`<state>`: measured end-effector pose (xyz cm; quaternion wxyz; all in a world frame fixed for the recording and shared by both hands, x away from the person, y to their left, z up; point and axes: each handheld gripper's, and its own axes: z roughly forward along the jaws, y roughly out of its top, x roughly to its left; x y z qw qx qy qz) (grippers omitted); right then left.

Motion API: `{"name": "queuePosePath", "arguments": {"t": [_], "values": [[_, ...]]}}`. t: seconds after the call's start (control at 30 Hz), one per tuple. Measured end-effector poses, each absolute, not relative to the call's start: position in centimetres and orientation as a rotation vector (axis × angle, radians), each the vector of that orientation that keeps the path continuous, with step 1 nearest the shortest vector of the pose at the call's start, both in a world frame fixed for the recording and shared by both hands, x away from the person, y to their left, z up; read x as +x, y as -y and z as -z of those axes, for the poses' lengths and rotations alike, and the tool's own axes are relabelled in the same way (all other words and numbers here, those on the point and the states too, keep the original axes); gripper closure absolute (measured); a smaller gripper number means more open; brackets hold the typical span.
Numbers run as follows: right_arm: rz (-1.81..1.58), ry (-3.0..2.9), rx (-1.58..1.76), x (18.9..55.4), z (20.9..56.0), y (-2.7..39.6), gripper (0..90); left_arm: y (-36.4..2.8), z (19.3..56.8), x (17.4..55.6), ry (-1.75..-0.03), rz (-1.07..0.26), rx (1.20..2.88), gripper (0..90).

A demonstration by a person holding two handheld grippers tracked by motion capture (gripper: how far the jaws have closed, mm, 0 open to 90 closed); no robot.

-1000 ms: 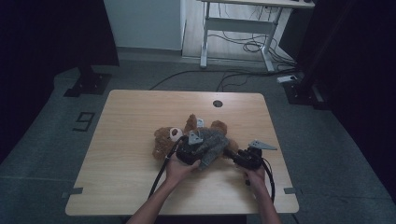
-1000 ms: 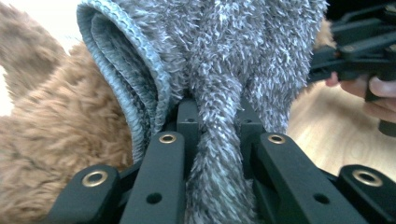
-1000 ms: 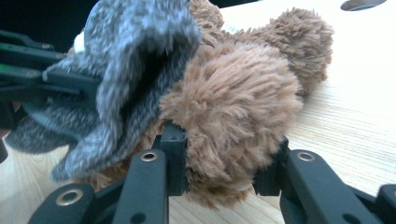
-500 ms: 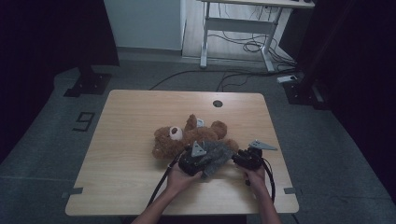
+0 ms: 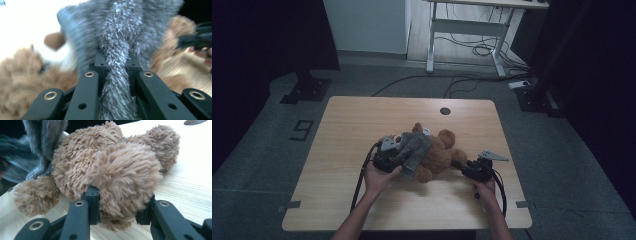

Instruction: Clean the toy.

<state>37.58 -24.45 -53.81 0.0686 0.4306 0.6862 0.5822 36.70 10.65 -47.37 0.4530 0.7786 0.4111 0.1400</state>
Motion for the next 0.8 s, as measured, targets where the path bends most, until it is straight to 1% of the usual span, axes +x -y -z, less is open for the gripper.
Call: {"name": "queuePosePath", "arguments": {"t": [0.07, 0.2, 0.57, 0.8], "values": [[-1.751, -2.082, 1.280, 37.6, 53.8, 24.4, 63.6, -11.2, 48.2, 36.5, -1.012, -0.312, 1.894, 77.1], [-1.747, -2.091, 1.272, 37.6, 53.9, 24.4, 63.4, -11.7, 48.6, 35.6, -1.008, -0.302, 1.880, 77.0], [-1.739, -2.109, 1.276, 37.6, 54.0, 24.4, 63.1, -11.9, 50.2, 34.4, -0.990, -0.308, 1.918, 77.3], [-1.741, -2.105, 1.275, 37.6, 54.0, 24.4, 63.1, -12.0, 51.3, 34.1, -1.004, -0.266, 1.967, 77.3]]}}
